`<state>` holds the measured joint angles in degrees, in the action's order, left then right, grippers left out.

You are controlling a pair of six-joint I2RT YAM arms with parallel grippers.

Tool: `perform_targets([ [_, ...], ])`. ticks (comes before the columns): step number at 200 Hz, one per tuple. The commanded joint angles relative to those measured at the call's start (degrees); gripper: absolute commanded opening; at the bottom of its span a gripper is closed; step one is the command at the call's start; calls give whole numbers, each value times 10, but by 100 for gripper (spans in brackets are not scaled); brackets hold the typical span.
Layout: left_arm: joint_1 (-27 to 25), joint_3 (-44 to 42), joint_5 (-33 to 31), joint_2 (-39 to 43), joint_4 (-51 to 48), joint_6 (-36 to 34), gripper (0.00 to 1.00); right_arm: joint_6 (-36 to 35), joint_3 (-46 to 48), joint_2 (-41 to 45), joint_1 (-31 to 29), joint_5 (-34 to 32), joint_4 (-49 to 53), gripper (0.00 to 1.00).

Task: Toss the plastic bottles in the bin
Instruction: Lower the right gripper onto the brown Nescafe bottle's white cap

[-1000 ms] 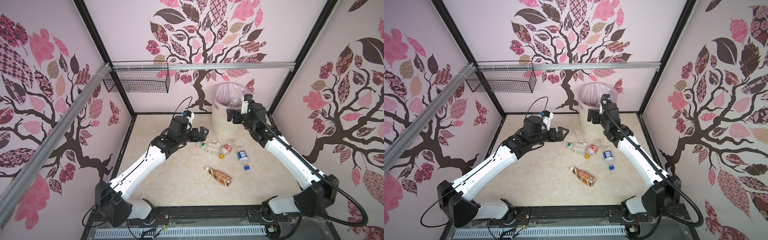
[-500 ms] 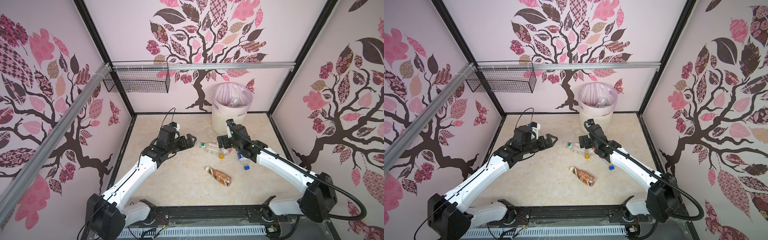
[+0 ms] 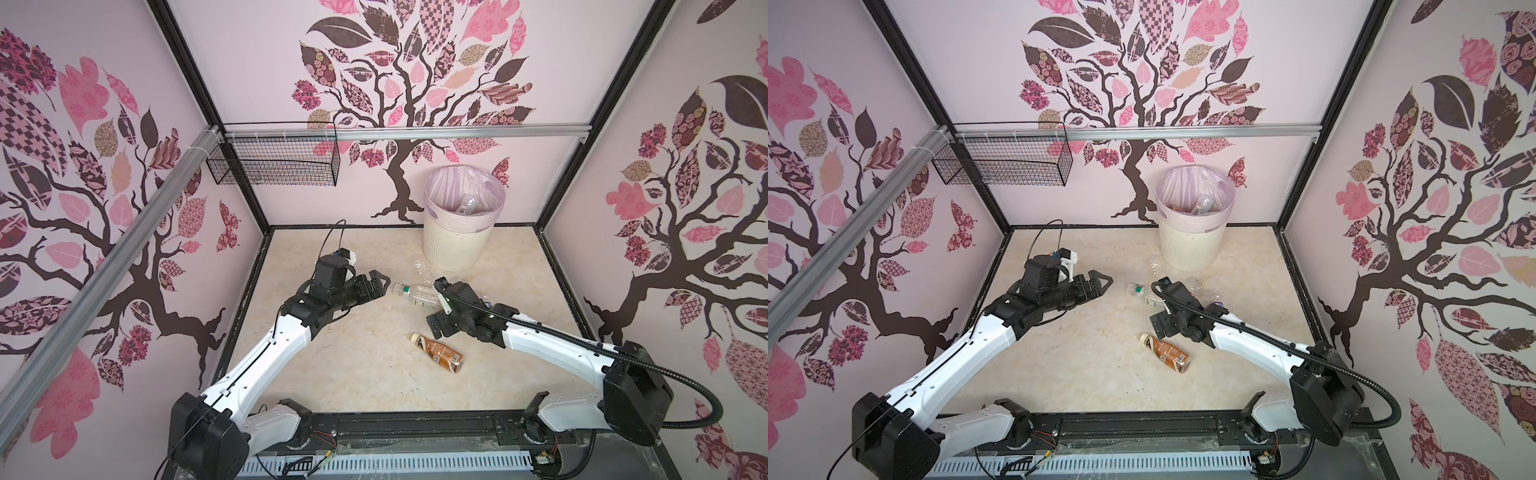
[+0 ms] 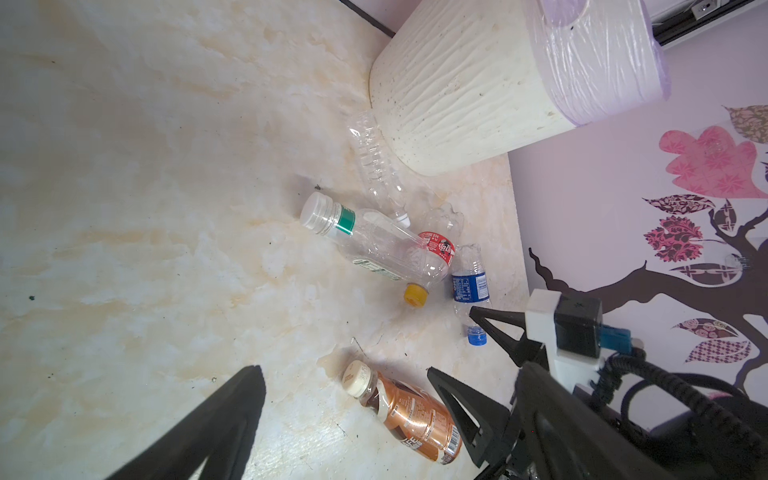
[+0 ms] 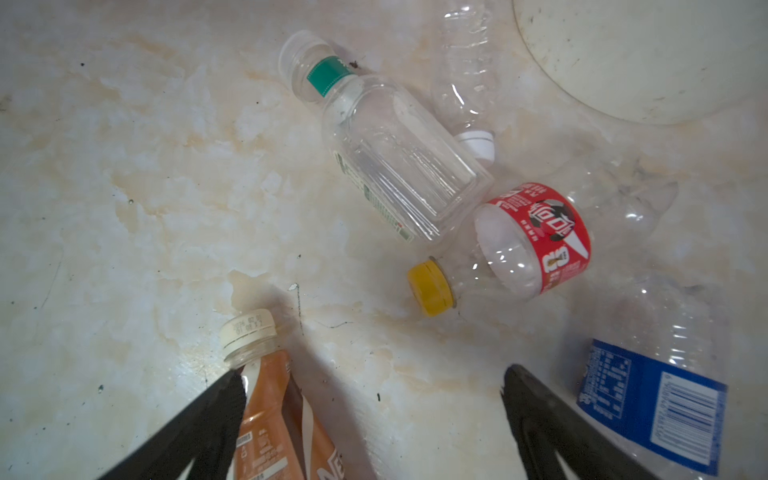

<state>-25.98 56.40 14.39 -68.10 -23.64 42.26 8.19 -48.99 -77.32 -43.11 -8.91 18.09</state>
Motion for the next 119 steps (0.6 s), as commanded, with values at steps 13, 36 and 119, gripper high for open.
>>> perform_targets([
  [13,16,-20,20,-9,6,16,98,-14,-5,-20,-42,13,5,95],
  [36,51,-36,52,-9,15,34,98,-10,-6,-44,-56,22,1,89],
  [119,95,-55,79,-3,19,39,98,-13,-37,-126,-85,34,36,78],
])
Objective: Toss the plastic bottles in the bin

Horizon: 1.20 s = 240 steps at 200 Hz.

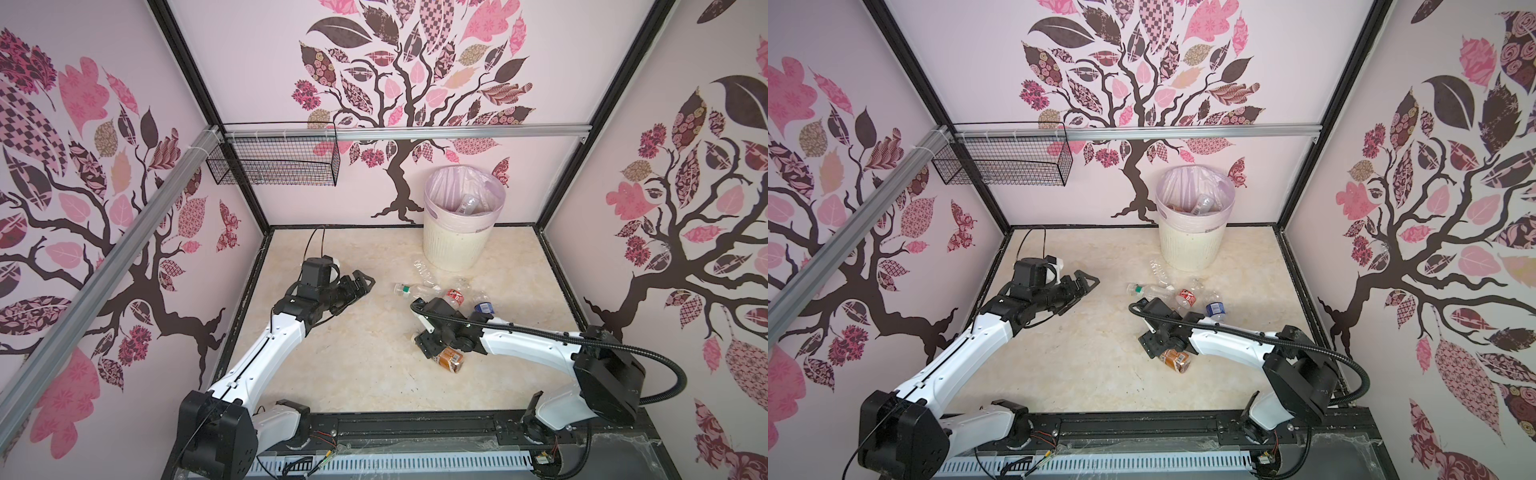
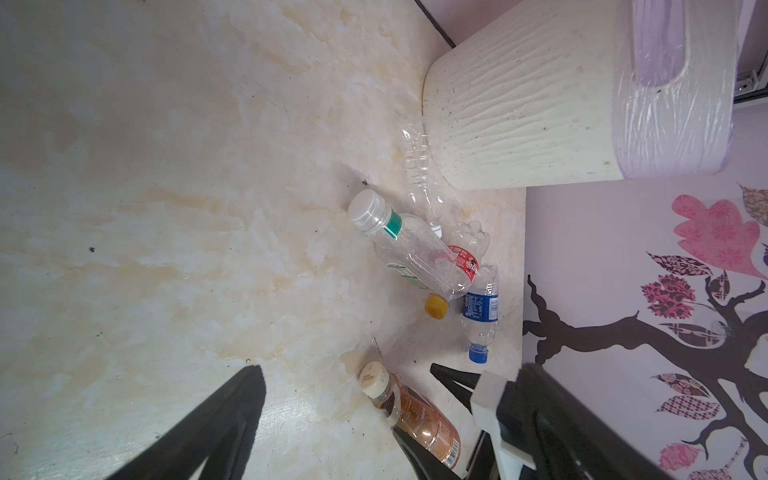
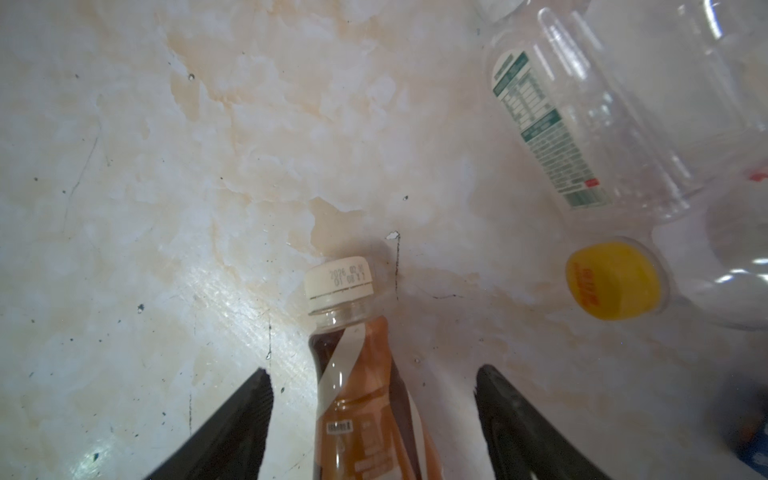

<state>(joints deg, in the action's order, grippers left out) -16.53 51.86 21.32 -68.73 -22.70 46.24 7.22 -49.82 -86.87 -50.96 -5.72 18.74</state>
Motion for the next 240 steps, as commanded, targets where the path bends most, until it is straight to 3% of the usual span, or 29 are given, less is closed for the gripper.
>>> perform_targets([
  [1,1,-10,10,4,10,-1,98,-3,-30,-32,-7,2,30,78],
  [102,24,-13,13,17,-5,-7,98,-7,-44,-100,-9,-16,-8,63],
  [156,62,-25,33,30,-11,-8,98,2,-69,-129,-9,-29,-30,43],
  [193,76,-30,38,36,-17,-12,98,6,-133,-164,-9,-32,-34,34],
  [240,131,-46,72,40,-21,1,98,45,-284,-242,-8,-47,-23,35],
])
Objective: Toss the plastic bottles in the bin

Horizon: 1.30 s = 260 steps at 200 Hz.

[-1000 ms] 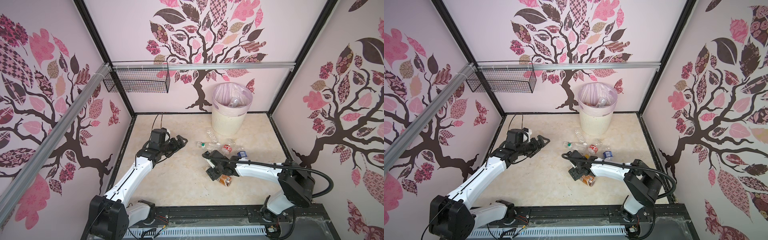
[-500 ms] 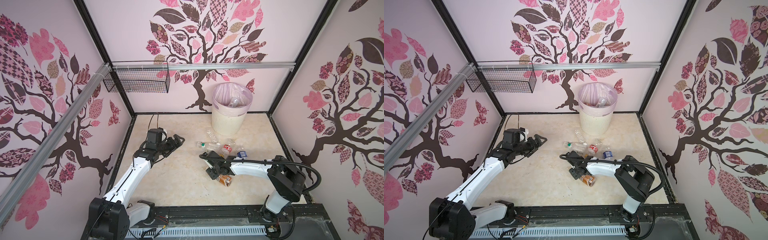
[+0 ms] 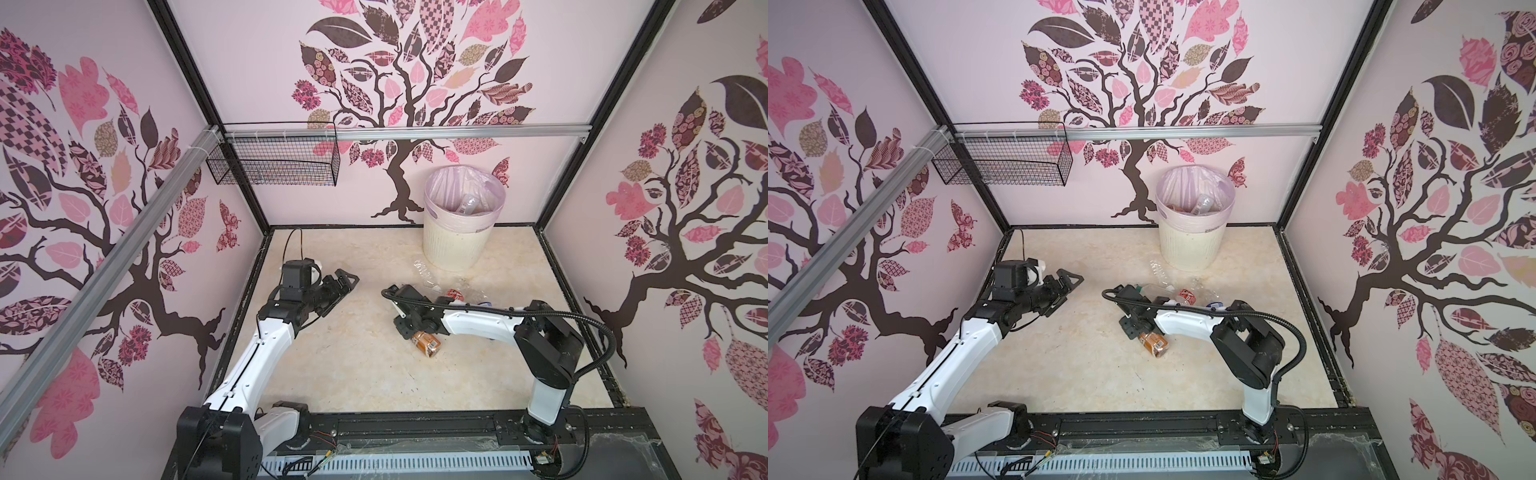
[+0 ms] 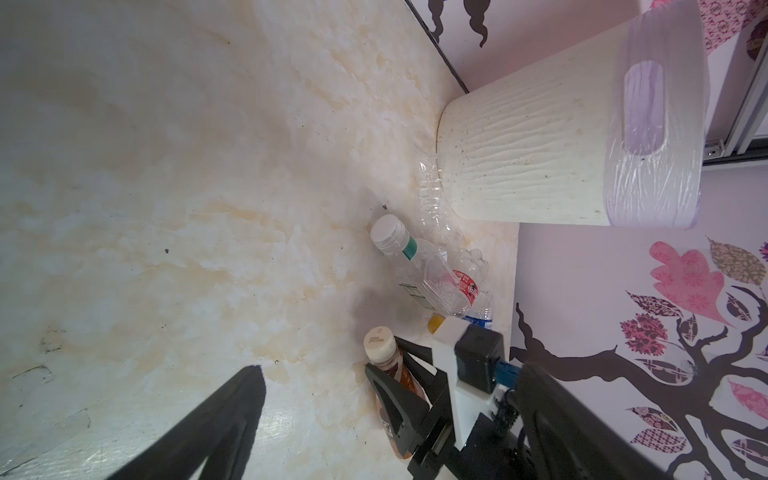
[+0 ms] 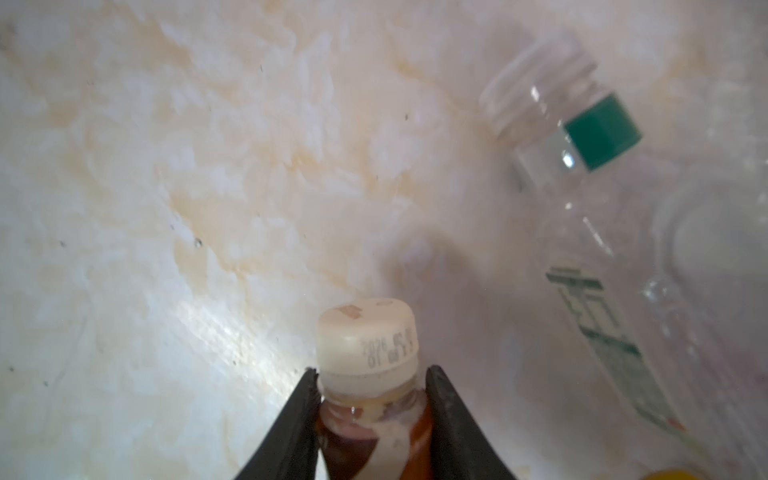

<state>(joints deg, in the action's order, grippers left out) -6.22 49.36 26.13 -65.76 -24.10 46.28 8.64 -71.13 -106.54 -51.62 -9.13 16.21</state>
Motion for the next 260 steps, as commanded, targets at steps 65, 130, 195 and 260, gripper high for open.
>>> perform_targets([
  [65,115,-50,40,45,-23,15,98,67,-219,-169,-1,-11,5,40],
  [130,131,-73,45,53,-10,32,98,74,-242,-200,3,1,-17,57],
  [195,131,-89,57,64,-11,35,98,52,-278,-179,8,-10,1,73],
  [260,131,-104,59,92,-31,52,98,38,-232,-81,20,-27,-12,96],
])
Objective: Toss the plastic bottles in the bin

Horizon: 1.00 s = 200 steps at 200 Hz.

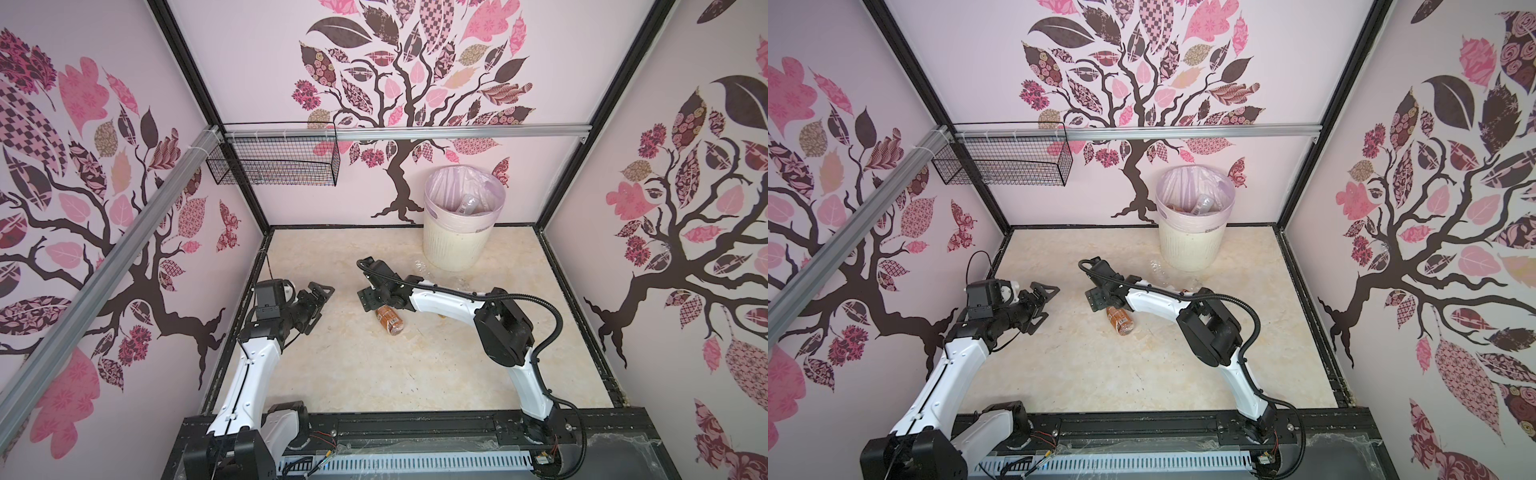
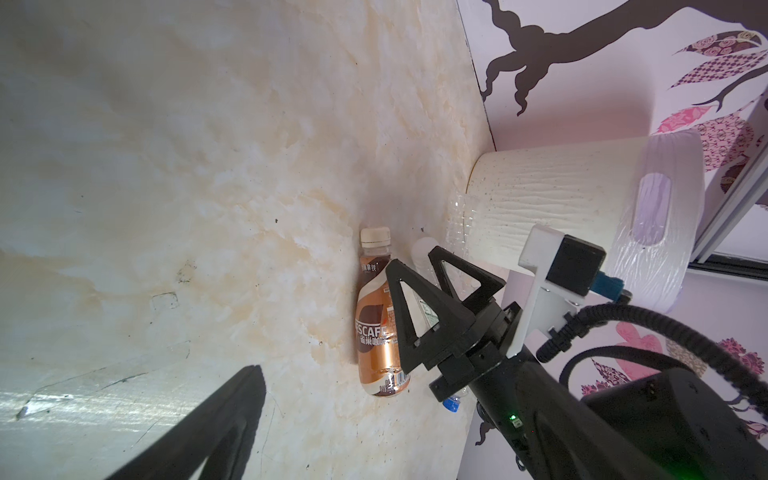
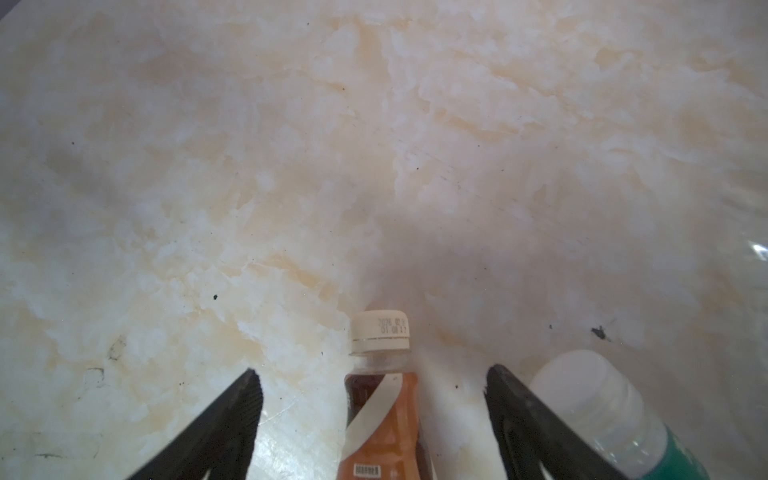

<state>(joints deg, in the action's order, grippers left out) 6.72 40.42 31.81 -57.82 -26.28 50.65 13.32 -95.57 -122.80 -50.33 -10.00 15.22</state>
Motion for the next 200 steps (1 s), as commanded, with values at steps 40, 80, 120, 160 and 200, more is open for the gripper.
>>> perform_targets([
  [40,-27,-14,-27,15,-18,39,98,-14,64,159,31,-22,-16,99],
  [80,-141,12,-147,7,-39,63,98,-16,130,243,56,-31,-29,99],
  [120,-224,47,-203,-65,-57,95,98,-24,196,325,81,-57,-30,99],
  [160,-289,74,-218,-150,-50,93,98,-21,240,383,102,-61,-29,99],
  [200,-341,118,-219,-233,-28,105,98,-16,279,415,109,-59,-39,99],
])
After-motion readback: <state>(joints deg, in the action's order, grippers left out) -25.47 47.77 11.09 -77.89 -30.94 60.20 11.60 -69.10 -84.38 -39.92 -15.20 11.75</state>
